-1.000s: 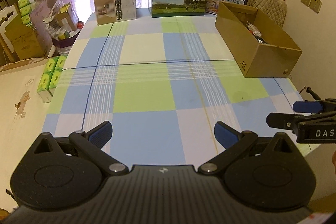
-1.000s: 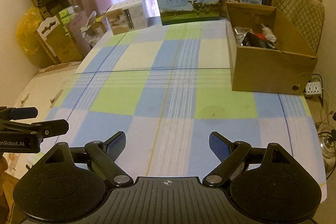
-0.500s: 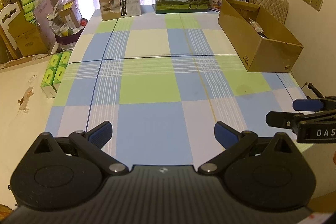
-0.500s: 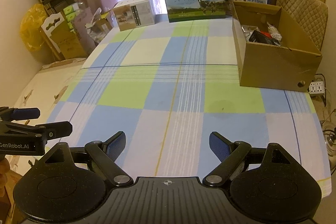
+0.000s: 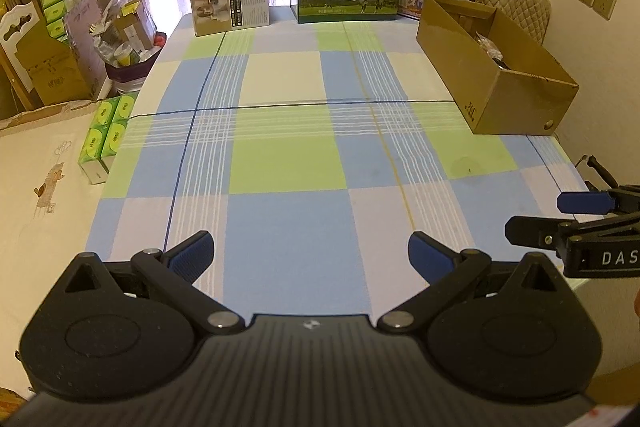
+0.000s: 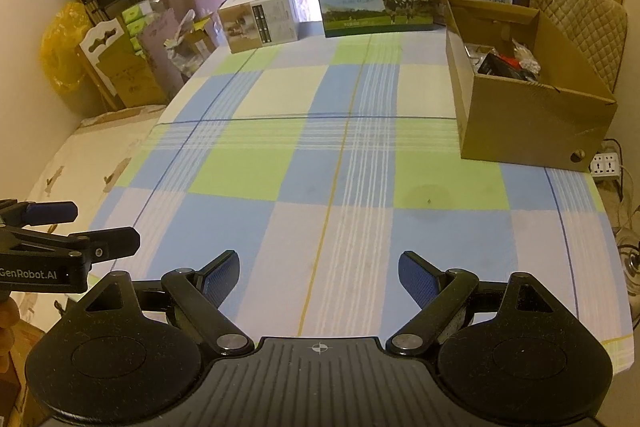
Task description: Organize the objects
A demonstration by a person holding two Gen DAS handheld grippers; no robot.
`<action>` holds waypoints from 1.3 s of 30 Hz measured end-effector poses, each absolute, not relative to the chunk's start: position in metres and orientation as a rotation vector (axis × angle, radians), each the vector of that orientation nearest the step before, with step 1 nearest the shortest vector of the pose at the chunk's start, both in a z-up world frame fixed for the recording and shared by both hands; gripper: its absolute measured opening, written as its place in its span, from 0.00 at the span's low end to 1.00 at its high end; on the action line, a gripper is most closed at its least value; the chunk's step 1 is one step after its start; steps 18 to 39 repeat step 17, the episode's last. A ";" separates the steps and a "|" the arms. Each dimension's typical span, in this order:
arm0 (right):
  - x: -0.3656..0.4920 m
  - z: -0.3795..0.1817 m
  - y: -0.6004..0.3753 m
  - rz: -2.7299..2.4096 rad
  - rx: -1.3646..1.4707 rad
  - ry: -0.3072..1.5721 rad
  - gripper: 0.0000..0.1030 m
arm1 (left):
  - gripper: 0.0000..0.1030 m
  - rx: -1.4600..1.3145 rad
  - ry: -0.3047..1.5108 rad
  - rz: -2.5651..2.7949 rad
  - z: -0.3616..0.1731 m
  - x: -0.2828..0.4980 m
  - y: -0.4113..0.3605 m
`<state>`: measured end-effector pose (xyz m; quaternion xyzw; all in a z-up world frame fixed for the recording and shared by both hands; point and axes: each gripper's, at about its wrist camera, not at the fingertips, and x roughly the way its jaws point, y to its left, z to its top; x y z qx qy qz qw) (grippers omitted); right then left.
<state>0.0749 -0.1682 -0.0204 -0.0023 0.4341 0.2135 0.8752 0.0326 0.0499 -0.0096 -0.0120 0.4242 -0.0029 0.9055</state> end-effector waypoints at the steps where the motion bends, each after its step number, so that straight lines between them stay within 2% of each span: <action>1: 0.075 -0.020 -0.168 0.446 -0.005 0.906 0.82 | 0.99 -0.024 0.877 -0.007 -0.010 0.033 0.050; 39: 0.078 -0.025 -0.171 0.431 0.000 0.920 0.82 | 0.99 -0.016 0.899 -0.022 -0.016 0.042 0.044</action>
